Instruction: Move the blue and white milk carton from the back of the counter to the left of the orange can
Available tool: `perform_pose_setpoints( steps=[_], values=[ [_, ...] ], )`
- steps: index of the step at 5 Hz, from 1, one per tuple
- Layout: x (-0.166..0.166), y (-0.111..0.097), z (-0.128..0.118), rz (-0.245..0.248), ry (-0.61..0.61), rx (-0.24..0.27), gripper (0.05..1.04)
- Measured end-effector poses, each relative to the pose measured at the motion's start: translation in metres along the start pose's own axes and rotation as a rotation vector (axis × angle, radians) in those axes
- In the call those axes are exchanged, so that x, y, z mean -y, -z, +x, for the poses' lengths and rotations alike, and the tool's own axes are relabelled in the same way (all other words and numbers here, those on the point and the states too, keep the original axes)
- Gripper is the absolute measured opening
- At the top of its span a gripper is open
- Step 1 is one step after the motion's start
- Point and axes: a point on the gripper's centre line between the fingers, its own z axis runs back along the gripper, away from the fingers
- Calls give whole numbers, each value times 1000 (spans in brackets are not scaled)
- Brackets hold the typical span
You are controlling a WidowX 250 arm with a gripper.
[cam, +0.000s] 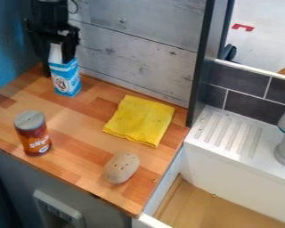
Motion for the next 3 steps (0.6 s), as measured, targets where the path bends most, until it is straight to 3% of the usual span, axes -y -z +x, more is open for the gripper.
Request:
perform_pose_setpoints(
  steps=[1, 2, 3],
  values=[
    [1, 13, 0, -4, -15, -23, 961],
    [0, 13, 7, -4, -21, -15, 818],
    [3, 13, 8, -21, -28, -9, 816]
  ],
)
